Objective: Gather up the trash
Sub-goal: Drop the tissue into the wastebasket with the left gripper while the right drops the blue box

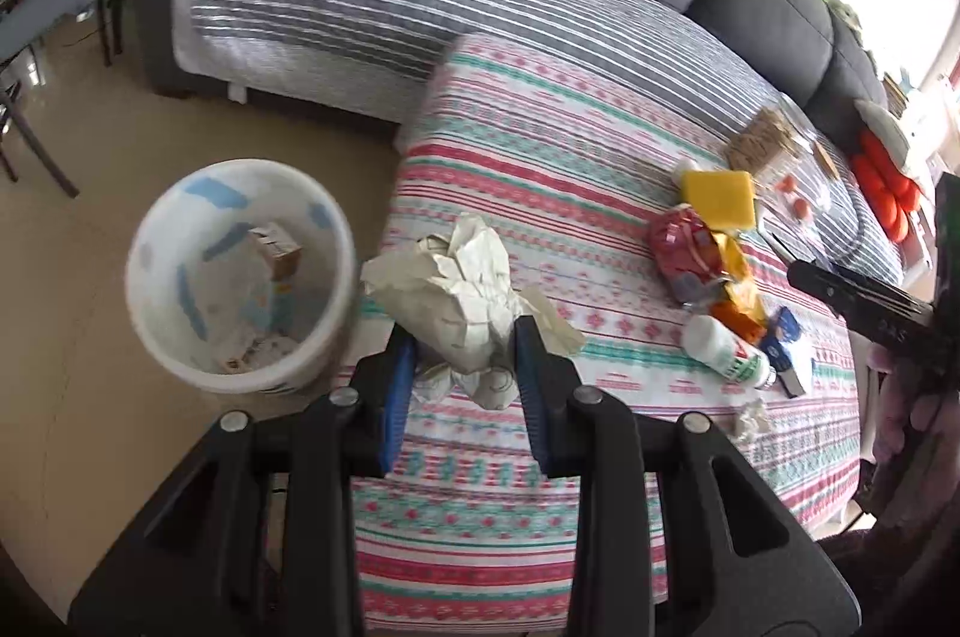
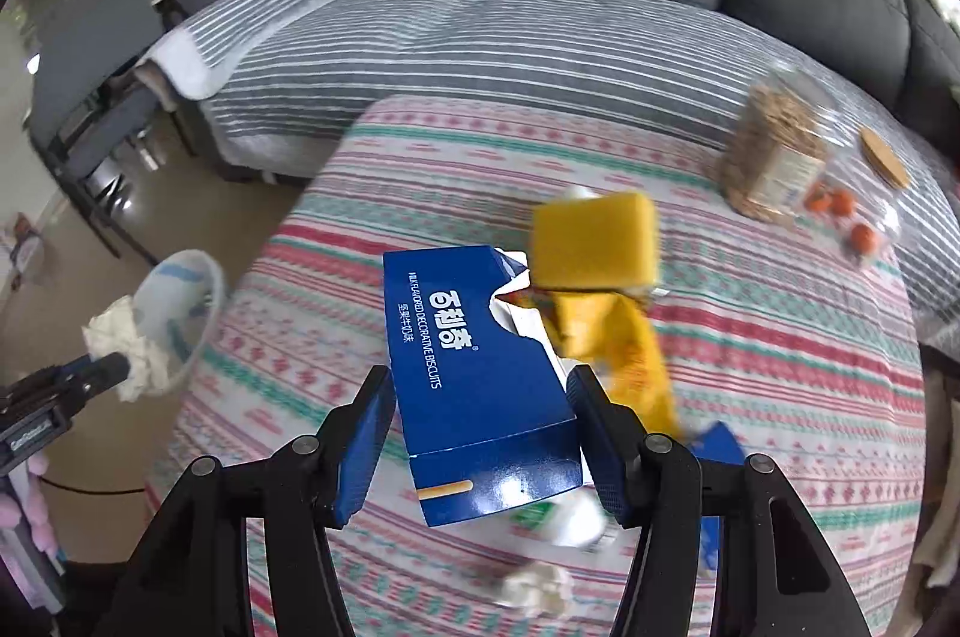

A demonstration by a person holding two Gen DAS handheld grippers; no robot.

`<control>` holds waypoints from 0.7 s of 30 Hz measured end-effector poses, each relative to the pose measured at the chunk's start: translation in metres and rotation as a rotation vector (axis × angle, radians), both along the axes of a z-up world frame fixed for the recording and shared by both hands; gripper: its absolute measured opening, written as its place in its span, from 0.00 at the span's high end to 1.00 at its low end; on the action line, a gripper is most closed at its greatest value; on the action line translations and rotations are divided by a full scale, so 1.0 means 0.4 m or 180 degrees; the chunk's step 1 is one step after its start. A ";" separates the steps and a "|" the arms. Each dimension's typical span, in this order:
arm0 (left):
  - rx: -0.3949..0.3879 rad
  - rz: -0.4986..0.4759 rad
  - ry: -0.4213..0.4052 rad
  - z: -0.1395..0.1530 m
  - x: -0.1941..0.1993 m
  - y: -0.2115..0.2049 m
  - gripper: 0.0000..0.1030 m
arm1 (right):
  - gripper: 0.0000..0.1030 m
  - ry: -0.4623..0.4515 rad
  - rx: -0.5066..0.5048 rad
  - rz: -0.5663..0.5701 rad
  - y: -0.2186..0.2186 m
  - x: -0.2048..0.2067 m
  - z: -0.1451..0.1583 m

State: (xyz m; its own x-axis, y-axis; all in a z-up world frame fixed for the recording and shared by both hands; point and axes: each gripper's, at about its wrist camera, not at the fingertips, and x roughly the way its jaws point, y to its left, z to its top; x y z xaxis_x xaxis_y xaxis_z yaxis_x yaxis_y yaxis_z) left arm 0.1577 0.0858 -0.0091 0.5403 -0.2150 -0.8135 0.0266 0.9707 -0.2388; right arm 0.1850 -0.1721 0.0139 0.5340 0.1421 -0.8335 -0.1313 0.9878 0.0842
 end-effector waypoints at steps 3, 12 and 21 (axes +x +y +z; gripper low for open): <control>0.0019 0.0093 -0.0007 -0.008 0.005 0.041 0.67 | 0.41 0.0001 -0.0016 0.0134 0.061 0.011 -0.010; 0.0183 0.0290 -0.0041 -0.041 0.022 0.139 0.66 | 0.41 0.0050 -0.0061 0.0401 0.196 0.025 -0.045; 0.0336 0.0411 -0.0138 -0.057 0.034 0.218 0.28 | 0.41 0.0114 -0.0057 0.0515 0.284 0.041 -0.087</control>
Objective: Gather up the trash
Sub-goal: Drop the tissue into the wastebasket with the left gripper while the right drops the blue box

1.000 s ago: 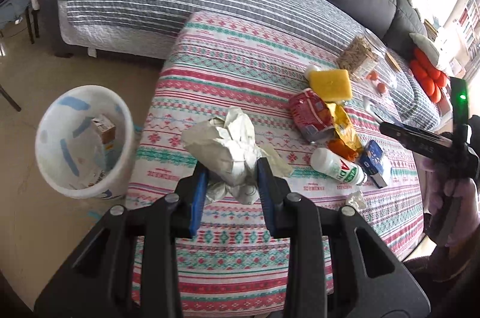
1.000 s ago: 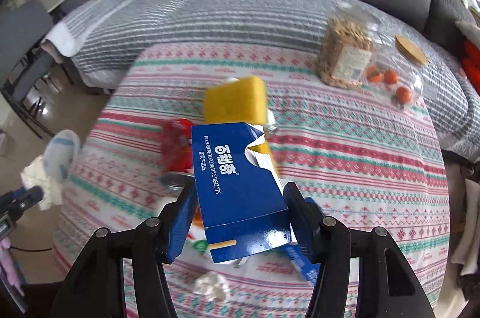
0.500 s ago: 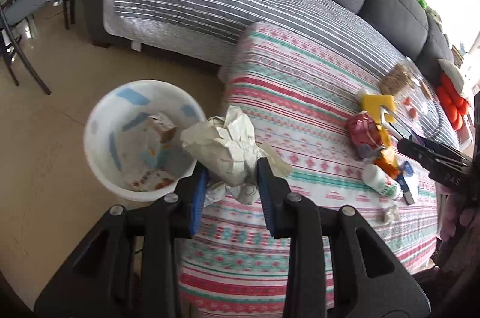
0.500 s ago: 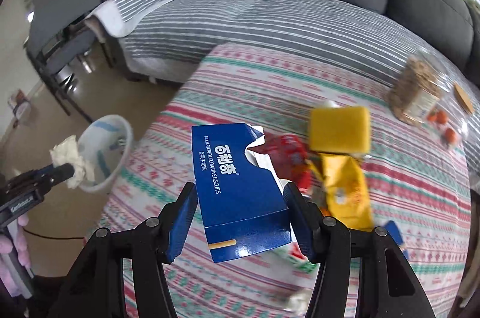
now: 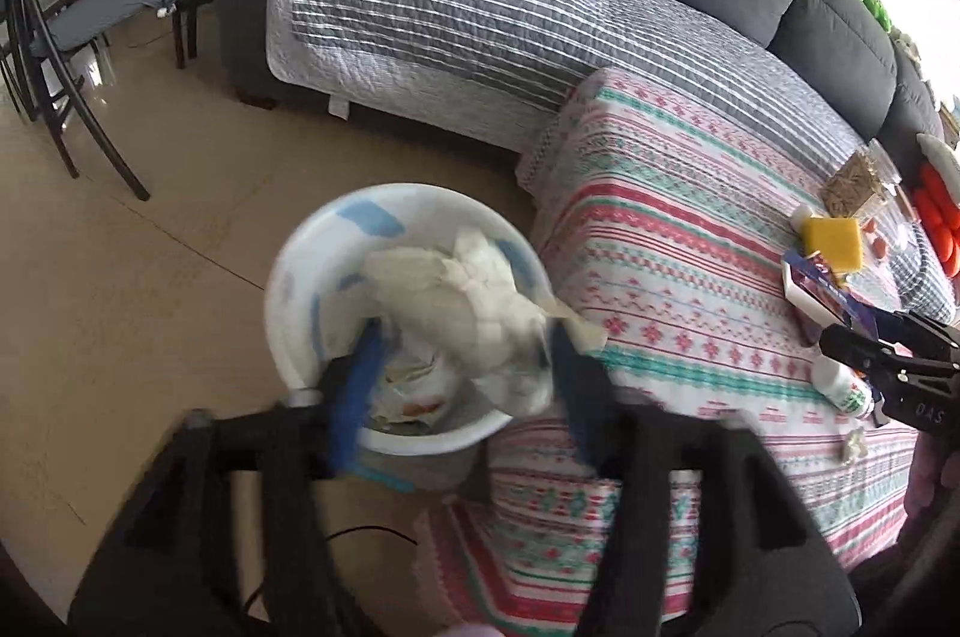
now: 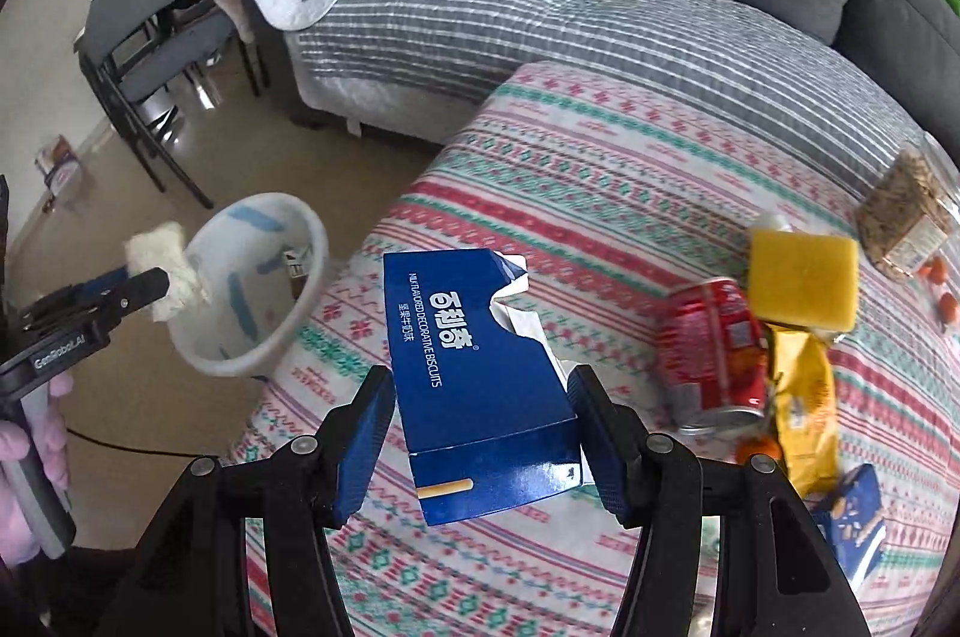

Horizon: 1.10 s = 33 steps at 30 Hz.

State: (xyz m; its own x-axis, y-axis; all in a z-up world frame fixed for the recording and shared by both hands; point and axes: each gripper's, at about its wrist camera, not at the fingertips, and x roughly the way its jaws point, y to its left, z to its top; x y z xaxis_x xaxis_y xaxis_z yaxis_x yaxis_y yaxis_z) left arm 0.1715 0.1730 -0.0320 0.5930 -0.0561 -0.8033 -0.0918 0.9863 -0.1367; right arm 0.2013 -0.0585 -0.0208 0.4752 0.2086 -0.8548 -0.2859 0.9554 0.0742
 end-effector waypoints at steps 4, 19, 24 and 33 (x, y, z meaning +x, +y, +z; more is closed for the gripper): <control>0.0076 0.0099 0.0036 -0.002 -0.007 0.025 0.16 | 0.41 0.0015 0.0007 0.0044 0.041 0.007 -0.015; 0.0142 0.0374 0.0323 -0.034 -0.102 0.170 0.10 | 0.40 0.0037 0.0164 0.0385 0.299 0.037 -0.087; 0.0192 0.0376 0.0315 -0.031 -0.119 0.190 0.10 | 0.38 -0.0002 0.0235 0.0459 0.371 0.047 -0.108; 0.0283 0.0404 0.0339 -0.041 -0.128 0.213 0.10 | 0.09 -0.0157 0.0349 0.0466 0.393 0.059 -0.116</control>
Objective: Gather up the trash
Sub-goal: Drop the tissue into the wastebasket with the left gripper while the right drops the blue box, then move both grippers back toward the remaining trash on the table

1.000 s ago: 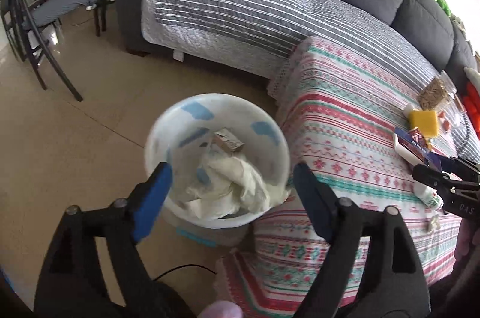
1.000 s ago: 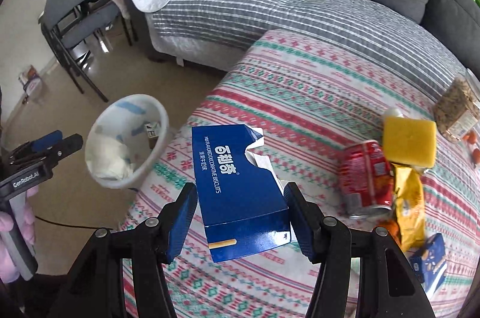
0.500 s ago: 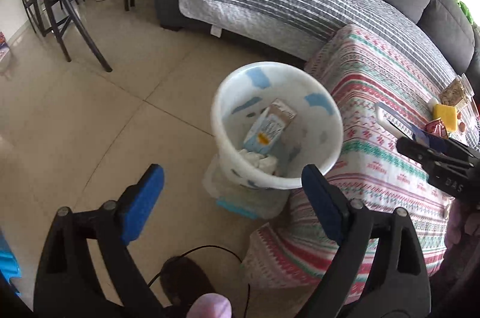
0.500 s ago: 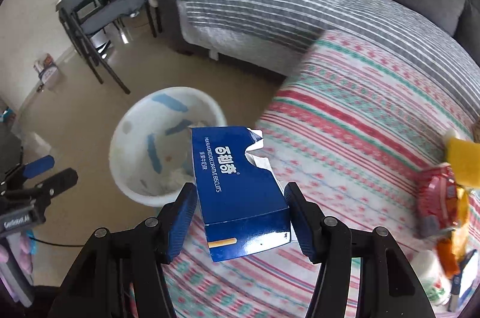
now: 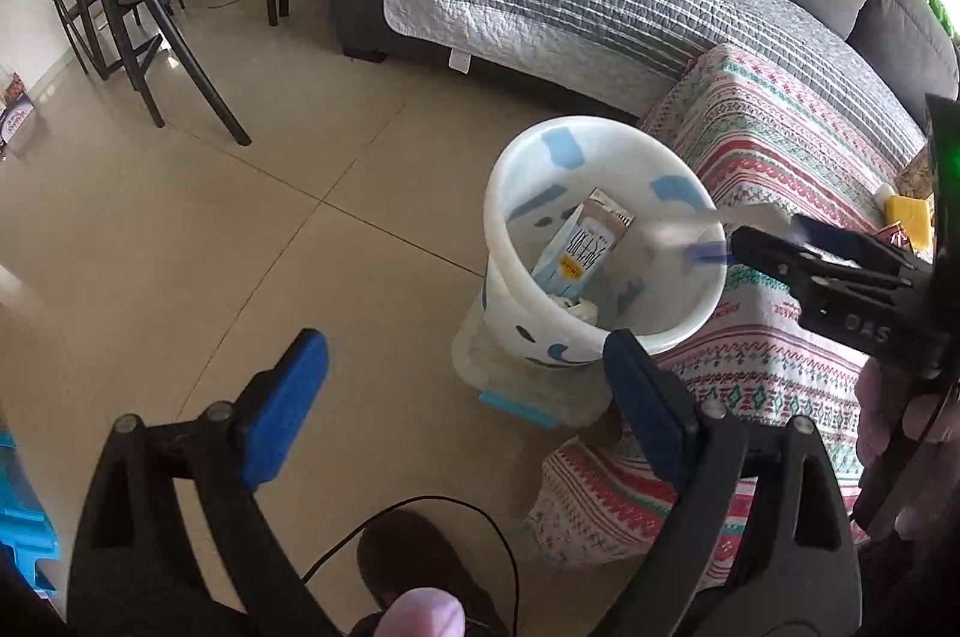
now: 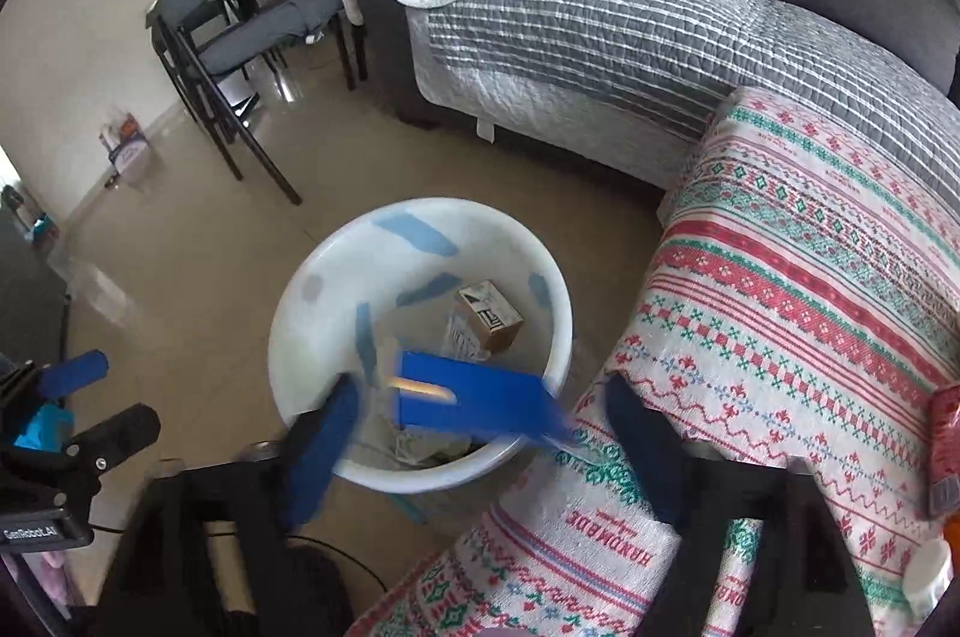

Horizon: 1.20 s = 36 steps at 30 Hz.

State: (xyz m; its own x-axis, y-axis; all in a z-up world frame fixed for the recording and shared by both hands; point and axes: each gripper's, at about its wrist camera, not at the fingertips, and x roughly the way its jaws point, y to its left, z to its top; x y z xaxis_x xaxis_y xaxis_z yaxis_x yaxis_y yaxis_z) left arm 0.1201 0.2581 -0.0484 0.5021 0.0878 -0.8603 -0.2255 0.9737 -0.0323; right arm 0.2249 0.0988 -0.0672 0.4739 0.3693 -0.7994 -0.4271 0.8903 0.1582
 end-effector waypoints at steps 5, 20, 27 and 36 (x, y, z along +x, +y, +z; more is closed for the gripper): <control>-0.0003 0.0033 0.0014 0.003 0.003 0.000 0.10 | 0.09 -0.0063 -0.0071 -0.0093 -0.033 -0.009 0.027; -0.0091 -0.0294 -0.0004 0.039 0.005 -0.125 0.10 | 0.08 -0.0070 -0.0156 -0.0619 -0.348 -0.081 0.120; -0.0138 -0.0539 0.0012 0.054 0.023 -0.233 0.10 | 0.08 -0.0146 -0.0418 -0.0739 -0.499 -0.135 0.141; -0.0148 -0.0810 0.0014 0.066 0.063 -0.370 0.10 | 0.08 -0.0067 -0.0501 -0.1149 -0.716 -0.175 0.143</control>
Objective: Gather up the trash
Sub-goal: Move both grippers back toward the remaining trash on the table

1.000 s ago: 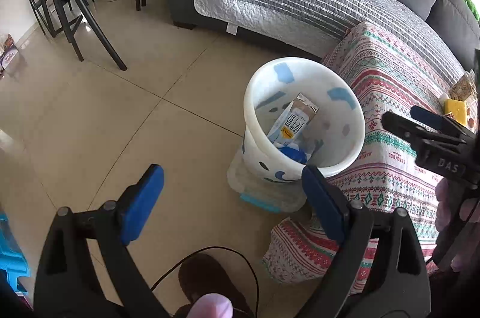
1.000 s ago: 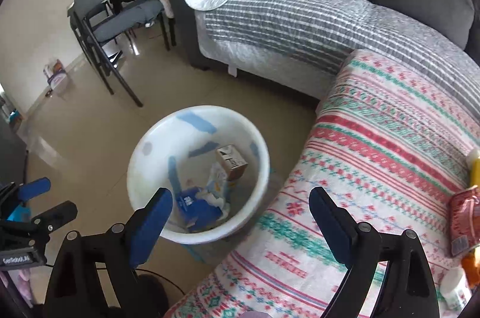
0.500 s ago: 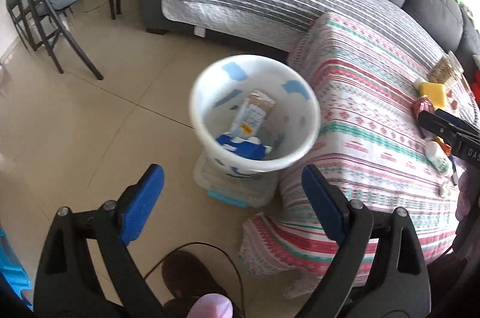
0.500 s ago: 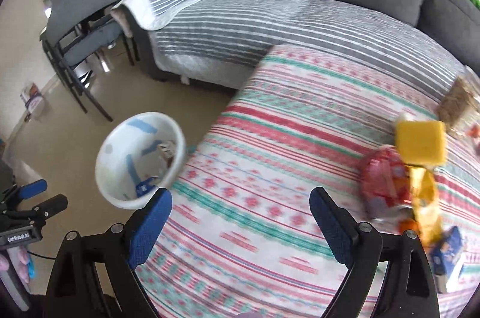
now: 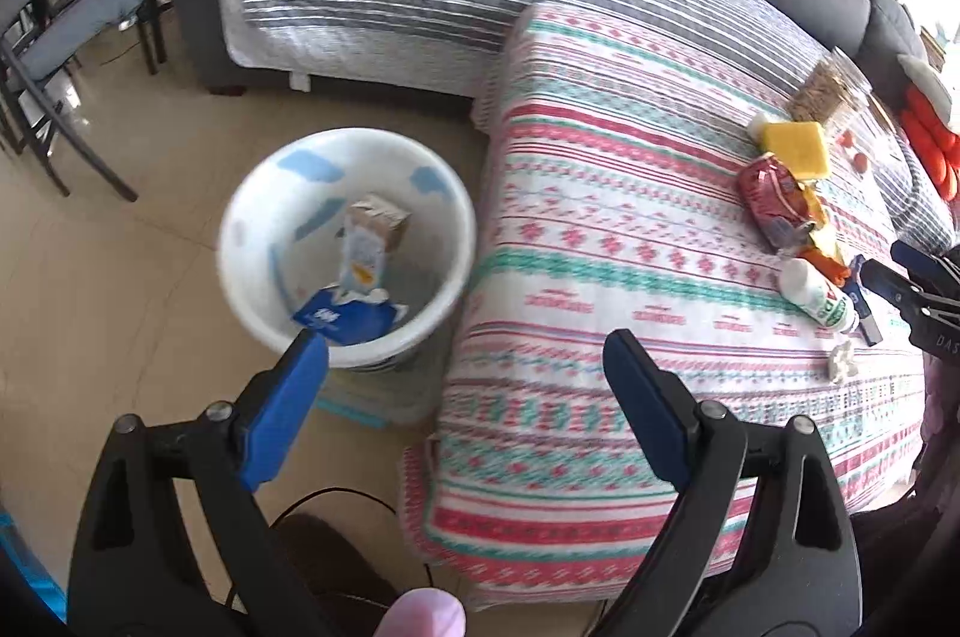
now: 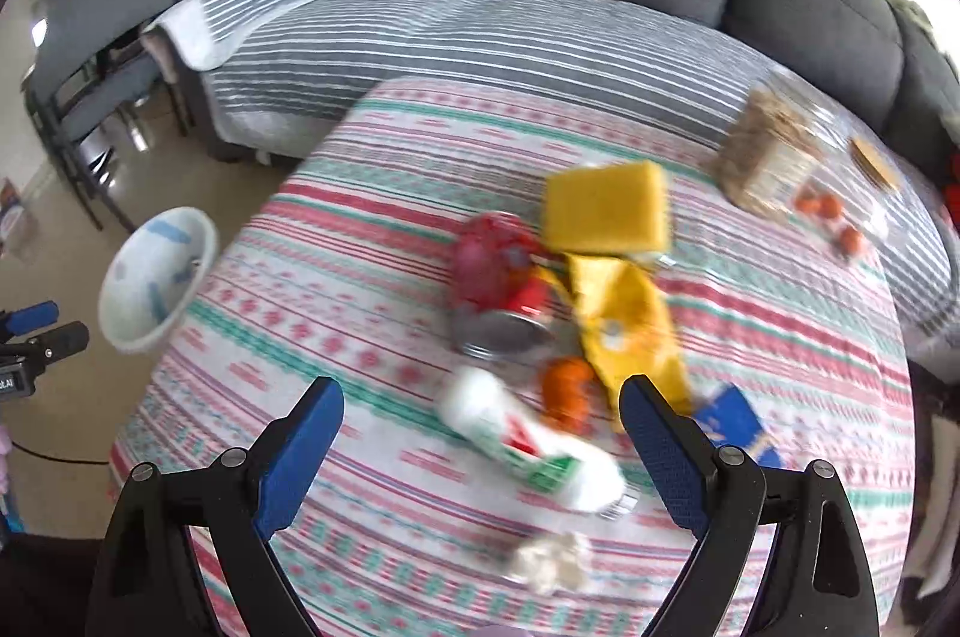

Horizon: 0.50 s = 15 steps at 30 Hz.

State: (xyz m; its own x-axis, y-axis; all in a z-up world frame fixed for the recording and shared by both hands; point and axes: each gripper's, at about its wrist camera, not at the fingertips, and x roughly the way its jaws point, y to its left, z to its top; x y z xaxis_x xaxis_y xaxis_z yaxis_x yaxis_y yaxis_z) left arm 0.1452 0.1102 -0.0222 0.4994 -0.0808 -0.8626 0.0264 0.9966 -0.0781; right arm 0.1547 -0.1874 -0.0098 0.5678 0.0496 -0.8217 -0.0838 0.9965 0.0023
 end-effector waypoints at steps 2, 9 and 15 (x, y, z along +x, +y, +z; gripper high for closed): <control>0.0006 -0.0046 0.0007 0.001 0.006 -0.028 0.10 | 0.08 0.0017 -0.0018 -0.0087 -0.044 -0.005 -0.001; -0.0010 -0.0186 0.0016 0.003 0.036 -0.125 0.10 | 0.08 0.0136 -0.0112 -0.0305 -0.181 -0.013 -0.015; -0.0020 -0.0264 0.0046 -0.008 0.073 -0.208 0.10 | 0.08 0.0479 -0.0191 -0.0451 -0.273 -0.010 -0.072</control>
